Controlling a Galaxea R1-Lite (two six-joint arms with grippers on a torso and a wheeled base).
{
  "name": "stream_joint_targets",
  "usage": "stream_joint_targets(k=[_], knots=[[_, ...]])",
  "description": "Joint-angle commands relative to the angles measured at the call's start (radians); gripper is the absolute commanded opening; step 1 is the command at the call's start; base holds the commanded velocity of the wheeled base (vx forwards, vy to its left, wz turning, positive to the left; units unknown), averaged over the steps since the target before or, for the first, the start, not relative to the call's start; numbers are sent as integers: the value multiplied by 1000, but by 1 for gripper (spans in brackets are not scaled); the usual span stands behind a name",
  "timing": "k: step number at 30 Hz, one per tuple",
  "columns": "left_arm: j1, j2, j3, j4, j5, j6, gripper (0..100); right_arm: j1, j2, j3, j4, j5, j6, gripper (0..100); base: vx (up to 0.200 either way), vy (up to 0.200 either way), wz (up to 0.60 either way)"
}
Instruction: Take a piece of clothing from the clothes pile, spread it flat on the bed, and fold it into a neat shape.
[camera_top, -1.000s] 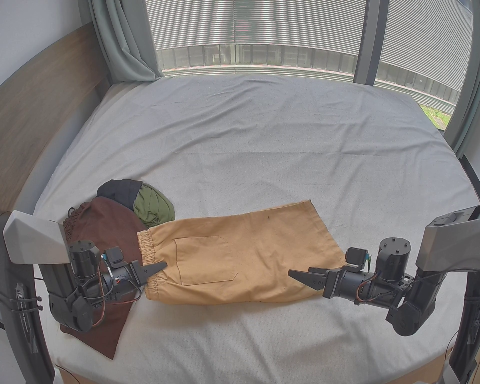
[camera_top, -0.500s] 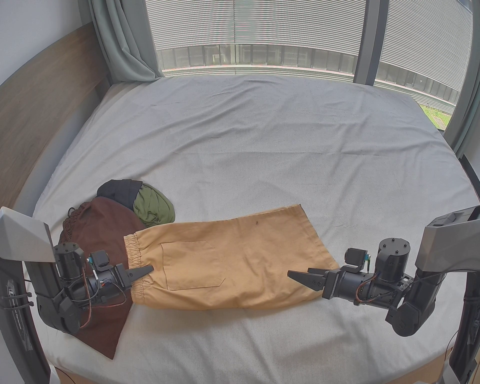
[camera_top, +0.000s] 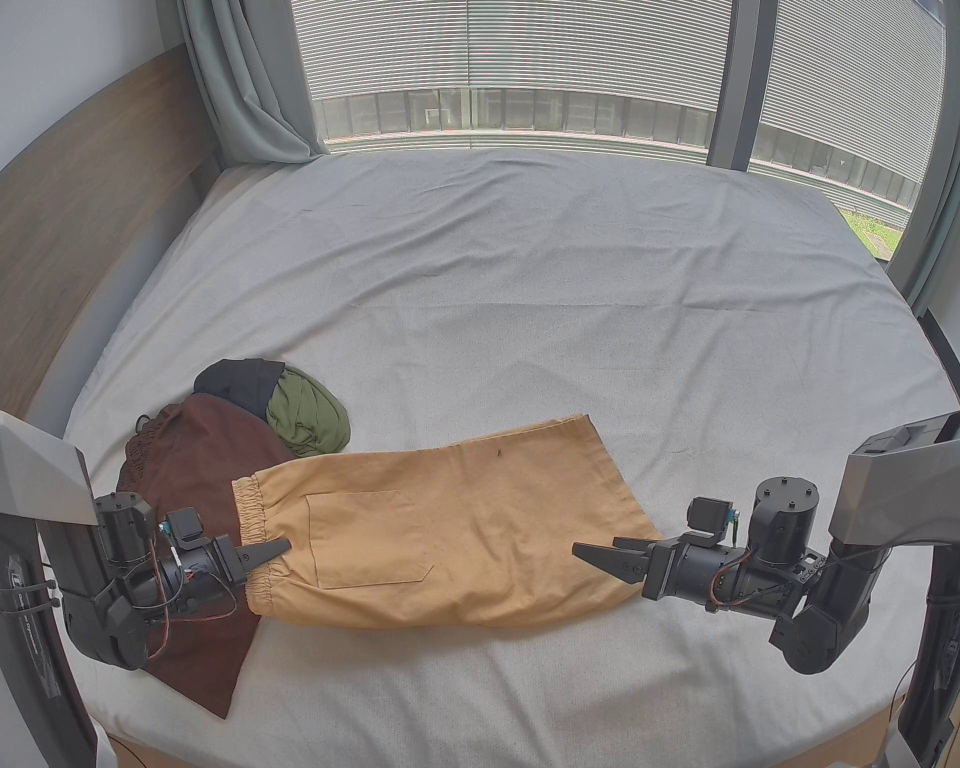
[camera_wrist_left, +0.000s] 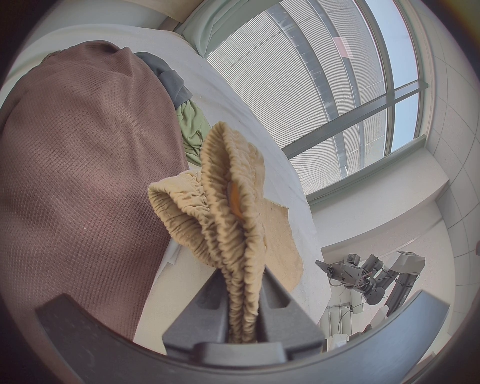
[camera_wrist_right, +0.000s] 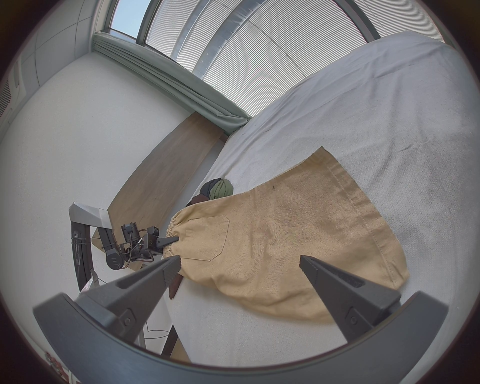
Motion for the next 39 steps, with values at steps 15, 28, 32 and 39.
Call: stream_joint_targets(k=[15,28,32,39], knots=[[-107,-101,-29,1,12,-82,0,0,0,-3,-1,1,0,100,0,0,0],[-230,-98,-112,1,95,-183,0,2,3,-3,-1,1,0,100,0,0,0],[-256,-95,-141,4,109,-207,0,2,4,-2,-1,1,0,100,0,0,0],[-308,-90,-189,4,141,-287,0,2,15,-3,-1,2,0,100,0,0,0]])
